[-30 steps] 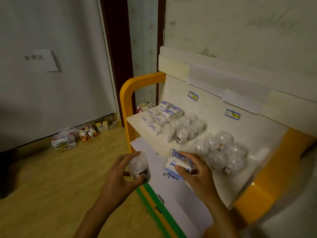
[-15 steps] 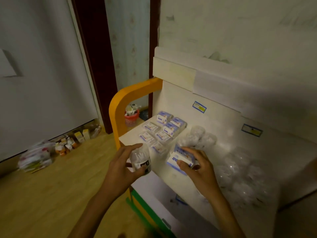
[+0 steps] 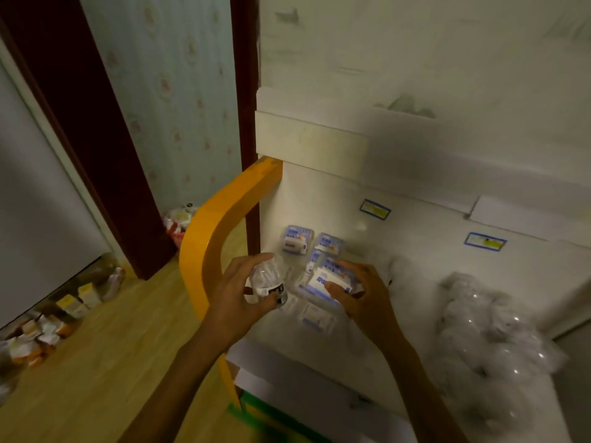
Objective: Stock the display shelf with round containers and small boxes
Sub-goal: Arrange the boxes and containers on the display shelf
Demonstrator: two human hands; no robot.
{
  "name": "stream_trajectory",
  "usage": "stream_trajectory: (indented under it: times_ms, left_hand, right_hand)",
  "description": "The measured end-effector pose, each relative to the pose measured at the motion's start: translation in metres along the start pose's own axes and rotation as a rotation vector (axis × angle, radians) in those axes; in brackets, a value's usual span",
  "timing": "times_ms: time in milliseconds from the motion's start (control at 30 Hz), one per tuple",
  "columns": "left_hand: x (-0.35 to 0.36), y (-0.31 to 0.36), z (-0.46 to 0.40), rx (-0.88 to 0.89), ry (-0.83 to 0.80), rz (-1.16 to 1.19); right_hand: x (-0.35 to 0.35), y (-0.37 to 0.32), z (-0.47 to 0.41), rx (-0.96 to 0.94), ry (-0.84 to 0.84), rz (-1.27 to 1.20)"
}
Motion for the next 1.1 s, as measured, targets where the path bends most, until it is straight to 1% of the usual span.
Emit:
stream_trajectory:
  times_ms: [100,233,367,433,667,733,867,1100]
  left_hand:
    - [0.001,-0.011,-0.022,-0.005,-0.008,0.01]
    - [0.007,-0.024,-0.051,0.005,-0.007,0.038]
    - [0.011,-0.037,-0.073,-0.046,0.03,0.049]
    - [0.01,-0.044,-0.082,-0.052,0.04,0.04]
    - [0.013,-0.043,-0.099,-0.001,0.018,0.043]
    - [0.014,-0.045,-0.103,0.006,0.012,0.043]
    - [0.017,-0.049,-0.105,0.007,0.007,0.036]
    - [0.015,-0.049,-0.102,0.016,-0.018,0.049]
  right_hand:
    - [0.013,0.007,-0.017,-0.007,0.013,0.097]
    - [0.036,0.027,-0.047,0.008,-0.016,0.198]
    - [0.061,0.047,-0.081,0.055,-0.093,0.279]
    - [0.075,0.052,-0.095,0.049,-0.11,0.291]
    - [0.121,0.074,-0.116,-0.002,-0.286,0.407]
    - [0.122,0.079,-0.115,-0.017,-0.296,0.45]
    - [0.118,0.082,-0.113,-0.029,-0.265,0.54]
    - [0.119,0.083,-0.112,-0.015,-0.309,0.67]
Point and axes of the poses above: each hand's wrist, its own z-axis away from the middle knuckle, its own x-axis out of the palm, y = z × x, the point moved 6 cm from there along -z, towards the middle knuckle, and after that the axes turned 7 degrees about -x, right-handed, at the moved point
